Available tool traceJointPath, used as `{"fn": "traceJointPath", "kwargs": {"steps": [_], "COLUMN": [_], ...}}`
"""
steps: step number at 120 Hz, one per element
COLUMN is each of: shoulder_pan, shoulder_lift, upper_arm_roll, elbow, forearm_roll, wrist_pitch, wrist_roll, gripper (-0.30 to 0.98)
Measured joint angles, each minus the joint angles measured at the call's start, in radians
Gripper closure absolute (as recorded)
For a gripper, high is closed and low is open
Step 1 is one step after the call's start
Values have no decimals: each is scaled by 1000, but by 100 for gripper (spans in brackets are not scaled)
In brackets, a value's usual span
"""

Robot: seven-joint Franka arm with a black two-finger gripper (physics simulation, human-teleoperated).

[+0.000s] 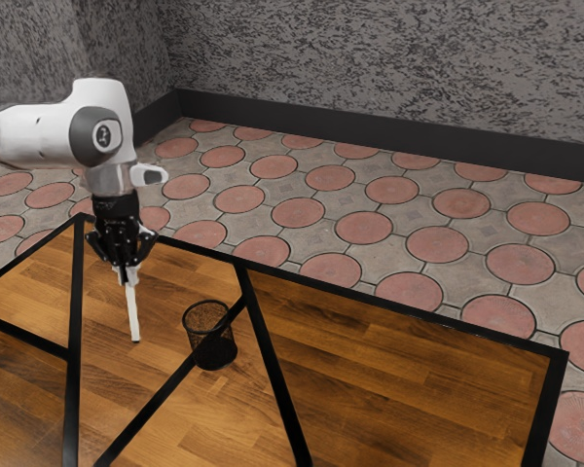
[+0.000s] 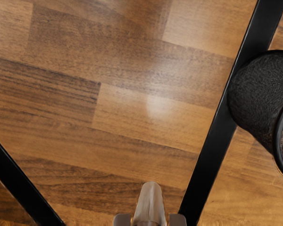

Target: Take the marker out of the pen holder and place it to the left of the pen holder.

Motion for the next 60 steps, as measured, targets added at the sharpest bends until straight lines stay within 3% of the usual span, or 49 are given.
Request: {"fn": "traceJointPath", "kwargs": {"steps": [31,60], "shoulder_pan": [18,29], "shoulder_lift": [27,20], "upper_arm_roll": [50,41], "elbow": [-107,-64], "forearm_roll": [-11,-28], "wrist_pitch": [-116,-176], "wrist_roll": [106,168], "gripper": [79,31]}}
